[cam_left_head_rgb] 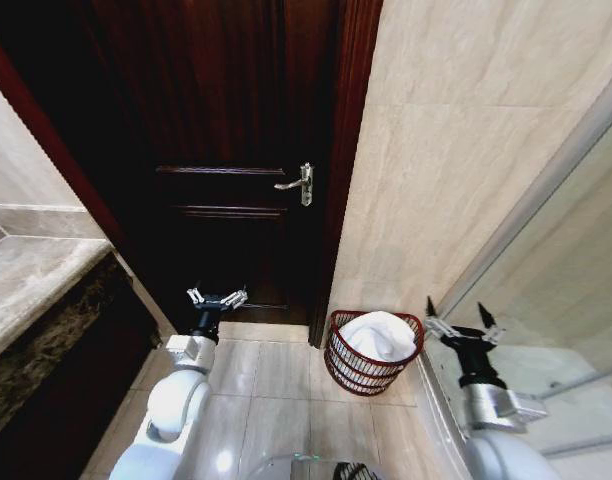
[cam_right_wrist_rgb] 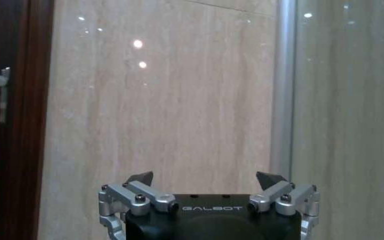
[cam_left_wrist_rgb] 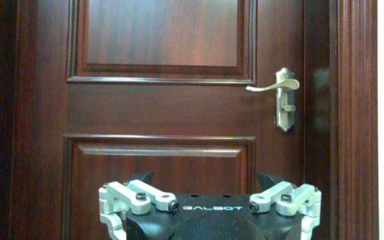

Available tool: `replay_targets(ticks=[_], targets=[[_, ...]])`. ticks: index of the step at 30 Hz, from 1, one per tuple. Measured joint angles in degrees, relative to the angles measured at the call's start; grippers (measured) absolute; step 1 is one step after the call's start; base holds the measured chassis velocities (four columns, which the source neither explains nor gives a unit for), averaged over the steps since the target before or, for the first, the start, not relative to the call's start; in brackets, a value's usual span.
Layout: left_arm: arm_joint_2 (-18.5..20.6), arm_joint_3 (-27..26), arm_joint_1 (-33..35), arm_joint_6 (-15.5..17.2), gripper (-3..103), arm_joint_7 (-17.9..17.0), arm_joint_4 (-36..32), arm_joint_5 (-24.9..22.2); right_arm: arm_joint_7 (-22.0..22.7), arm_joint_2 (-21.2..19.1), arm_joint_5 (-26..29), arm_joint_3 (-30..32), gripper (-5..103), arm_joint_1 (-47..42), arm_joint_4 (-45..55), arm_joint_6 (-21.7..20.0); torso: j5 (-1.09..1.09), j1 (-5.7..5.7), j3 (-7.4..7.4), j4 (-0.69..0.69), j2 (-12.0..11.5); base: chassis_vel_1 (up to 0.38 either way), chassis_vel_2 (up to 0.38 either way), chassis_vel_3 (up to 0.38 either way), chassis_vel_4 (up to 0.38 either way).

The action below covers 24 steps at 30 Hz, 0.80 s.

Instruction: Discard the used towel into the hamper.

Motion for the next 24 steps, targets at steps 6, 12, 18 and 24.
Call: replay_targets(ticks=[6, 12, 18, 24], targets=[[-1.12, 1.84, -1.57, 2.82, 100, -3.40, 0.97, 2.54, 0.41, 0.55, -0.34, -2.08, 100, -1.41, 0.57, 2.75, 0.00, 0.55, 0.73, 0.01, 1.29, 0.000, 0.000, 0.000, 0.000], [-2.12, 2.50, -2.36, 5.15, 100, -6.15, 1.80, 4.52, 0.84, 1.52, -2.82, -5.94, 100, 0.41, 1.19, 2.03, 0.00, 1.13, 1.50, 0.00, 2.62, 0.000, 0.000, 0.000, 0.000], [-2.38, 1.88, -2.56, 5.56, 100, -5.94, 1.68, 5.28, 1.87, 1.92, -4.19, -8.61, 100, 3.09, 0.94, -0.12, -0.01, 1.62, 2.15, 0.01, 3.74, 0.000, 0.000, 0.000, 0.000], [-2.77, -0.53, -1.83, 2.62, 100, -2.80, 1.72, 4.41, 1.14, 0.94, -3.86, -9.88, 100, 3.50, 0.70, -1.28, -0.01, 2.20, 2.88, 0.01, 5.08, 0.000, 0.000, 0.000, 0.000]])
